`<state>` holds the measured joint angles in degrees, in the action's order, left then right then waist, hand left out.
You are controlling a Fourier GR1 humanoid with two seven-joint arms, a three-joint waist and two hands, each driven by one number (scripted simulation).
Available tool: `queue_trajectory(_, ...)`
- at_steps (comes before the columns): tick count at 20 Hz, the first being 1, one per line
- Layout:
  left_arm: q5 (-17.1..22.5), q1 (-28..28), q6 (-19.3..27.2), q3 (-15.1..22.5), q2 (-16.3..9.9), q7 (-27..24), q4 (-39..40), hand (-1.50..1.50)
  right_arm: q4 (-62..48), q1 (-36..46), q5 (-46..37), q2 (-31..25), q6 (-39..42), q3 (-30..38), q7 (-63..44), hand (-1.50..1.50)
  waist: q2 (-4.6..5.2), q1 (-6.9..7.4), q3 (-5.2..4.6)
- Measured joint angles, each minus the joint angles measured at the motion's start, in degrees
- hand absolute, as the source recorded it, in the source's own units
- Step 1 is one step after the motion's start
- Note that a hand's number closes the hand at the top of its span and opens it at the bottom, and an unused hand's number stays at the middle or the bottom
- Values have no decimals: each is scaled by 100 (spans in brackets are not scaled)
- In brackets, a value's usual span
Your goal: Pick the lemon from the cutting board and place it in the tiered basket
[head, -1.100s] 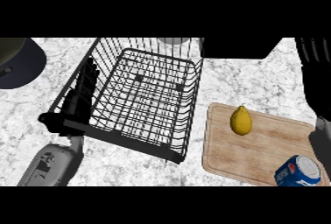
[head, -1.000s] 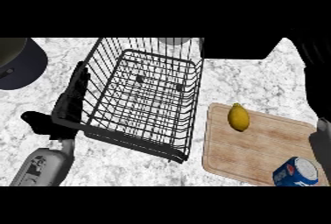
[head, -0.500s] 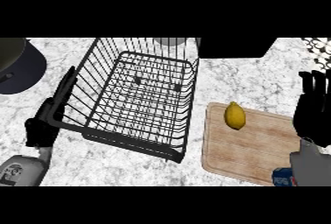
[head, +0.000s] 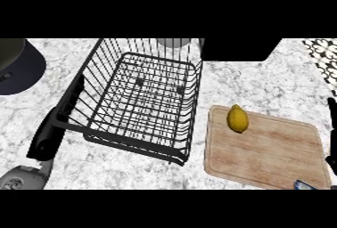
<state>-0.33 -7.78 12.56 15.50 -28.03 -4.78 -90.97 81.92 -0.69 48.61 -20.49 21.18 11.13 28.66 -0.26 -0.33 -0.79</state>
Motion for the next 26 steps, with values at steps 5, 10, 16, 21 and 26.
queue_trajectory(5,-20,71,-17,-13,-24,72,-134,0,-137,-703,-1147,-963,171,-12,-125,-150,12,-21,54)
queue_trajectory(10,8,166,-100,-127,-87,136,-299,0,334,-1399,-1909,-1437,-99,-37,-452,-150,7,-36,67)
queue_trajectory(16,-305,144,-91,-82,184,277,-352,0,1470,-1750,-2275,-1269,-757,-153,-1447,-150,14,-13,71)
queue_trajectory(21,-346,169,-307,-247,282,213,-278,0,2239,-1636,-2605,-1032,-1296,-387,-2457,-150,19,12,73)
queue_trajectory(26,-402,187,-468,-385,327,146,-275,0,2579,-1305,-3276,-923,-1826,-727,-3362,-150,25,43,74)
